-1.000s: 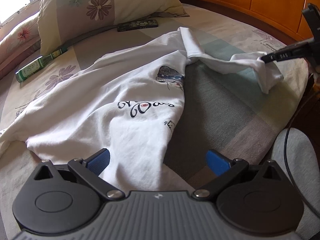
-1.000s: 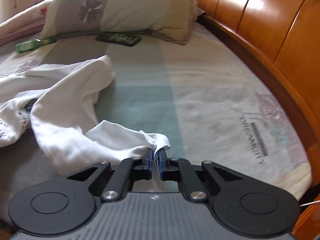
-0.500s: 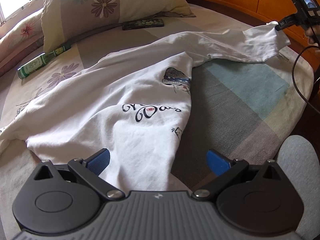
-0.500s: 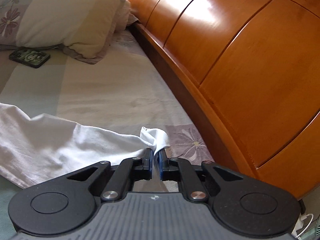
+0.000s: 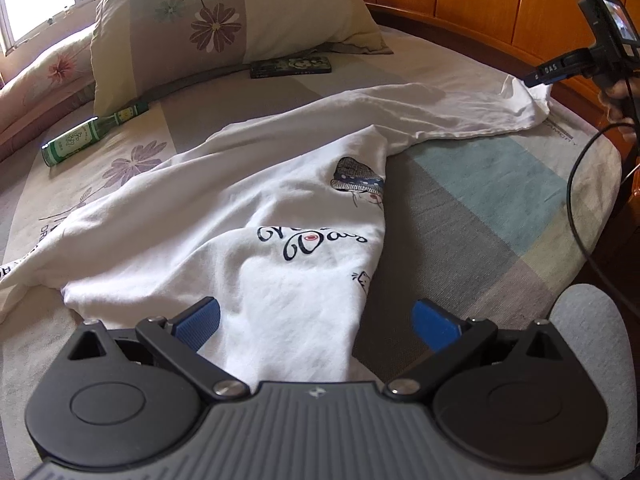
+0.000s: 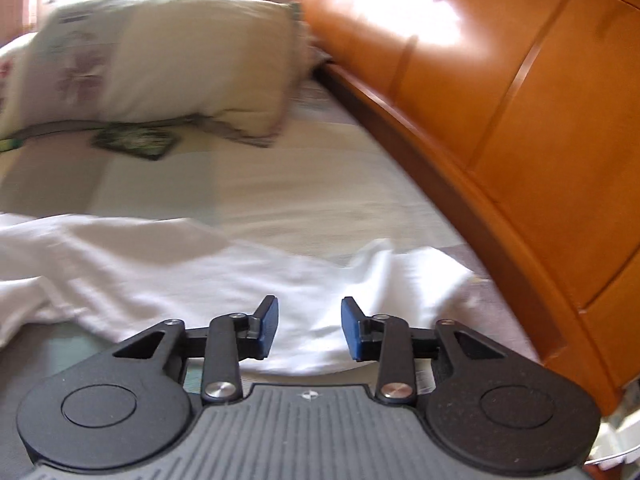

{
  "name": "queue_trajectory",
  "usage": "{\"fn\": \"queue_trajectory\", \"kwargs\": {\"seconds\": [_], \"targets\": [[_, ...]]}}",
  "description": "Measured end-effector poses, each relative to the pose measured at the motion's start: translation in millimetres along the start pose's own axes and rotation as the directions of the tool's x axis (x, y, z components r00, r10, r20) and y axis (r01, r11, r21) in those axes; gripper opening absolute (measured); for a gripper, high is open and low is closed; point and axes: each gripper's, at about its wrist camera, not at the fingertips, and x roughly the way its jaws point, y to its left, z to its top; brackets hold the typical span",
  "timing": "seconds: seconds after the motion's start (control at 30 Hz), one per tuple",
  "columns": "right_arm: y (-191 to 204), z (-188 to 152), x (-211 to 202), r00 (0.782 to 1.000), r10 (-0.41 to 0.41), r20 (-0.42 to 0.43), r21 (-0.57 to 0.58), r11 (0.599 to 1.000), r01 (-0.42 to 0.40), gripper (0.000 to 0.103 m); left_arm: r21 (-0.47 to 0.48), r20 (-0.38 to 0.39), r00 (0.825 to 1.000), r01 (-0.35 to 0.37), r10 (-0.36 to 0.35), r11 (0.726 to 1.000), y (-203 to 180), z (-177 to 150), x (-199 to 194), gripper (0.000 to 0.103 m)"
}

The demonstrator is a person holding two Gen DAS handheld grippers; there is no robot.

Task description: Fold clothes

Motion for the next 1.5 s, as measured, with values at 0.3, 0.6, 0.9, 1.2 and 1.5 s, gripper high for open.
{"fn": "queue_trajectory", "kwargs": {"seconds": [0.3, 0.6, 0.9, 1.2, 1.5], "targets": [[118, -38, -58, 0.940, 0.340, -0.027, -0.118, 0.933, -0.340, 0.063, -0.054, 0.041, 0.999, -0.027, 0.030, 0.998, 13, -19, -26, 0.102], [190, -88, -99, 0.879, 0.471, -0.075, -0.098, 0.874, -0.476, 0.074, -0.092, 0.072, 0.995, -0.067, 0.073, 0.994, 31, -49, -60, 0.102], [206, -132, -131, 0.871, 0.487, -0.060, -0.016, 0.872, -0.489, 0.092, -0.091, 0.084, 0.991, -0.101, 0.109, 0.991, 29, -73, -90, 0.102], [212, -175, -153, 0.880, 0.475, -0.010, 0.041, 0.880, -0.474, 0.100, -0.038, 0.105, 0.990, -0.090, 0.094, 0.995, 2, -77, -79, 0.102], [199, -203, -152, 0.905, 0.423, 0.040, 0.109, 0.899, -0.425, 0.103, 0.009, 0.097, 0.993, -0.064, 0.063, 0.998, -12, -52, -54, 0.102]]}}
